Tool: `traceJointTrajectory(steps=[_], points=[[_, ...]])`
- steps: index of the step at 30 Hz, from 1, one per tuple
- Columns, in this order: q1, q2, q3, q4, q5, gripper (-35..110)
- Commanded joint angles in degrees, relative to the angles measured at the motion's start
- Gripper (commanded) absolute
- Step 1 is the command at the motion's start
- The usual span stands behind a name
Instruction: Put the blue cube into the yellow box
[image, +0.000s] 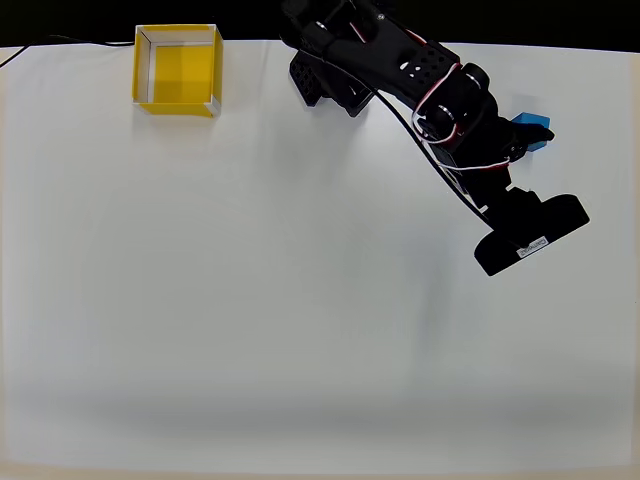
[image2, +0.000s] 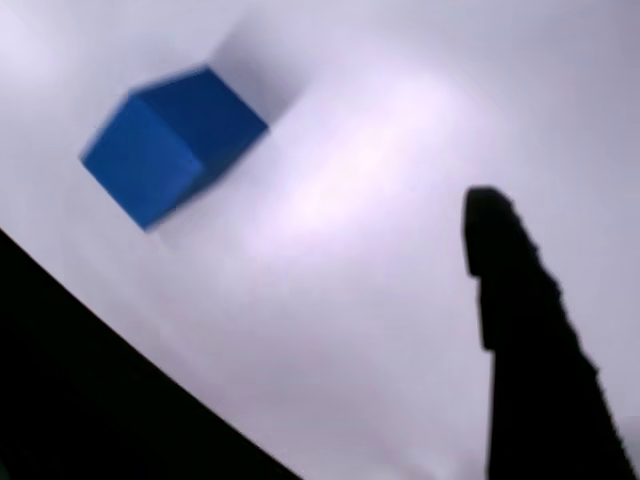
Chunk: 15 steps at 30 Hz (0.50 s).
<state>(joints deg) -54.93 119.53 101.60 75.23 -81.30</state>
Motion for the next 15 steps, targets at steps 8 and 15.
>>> traceJointTrajectory(steps=[8, 15], points=[[-11.78, -17.49, -22.06, 6.24, -5.54, 63], [-14.77, -28.48, -27.42, 5.45, -5.36, 63]])
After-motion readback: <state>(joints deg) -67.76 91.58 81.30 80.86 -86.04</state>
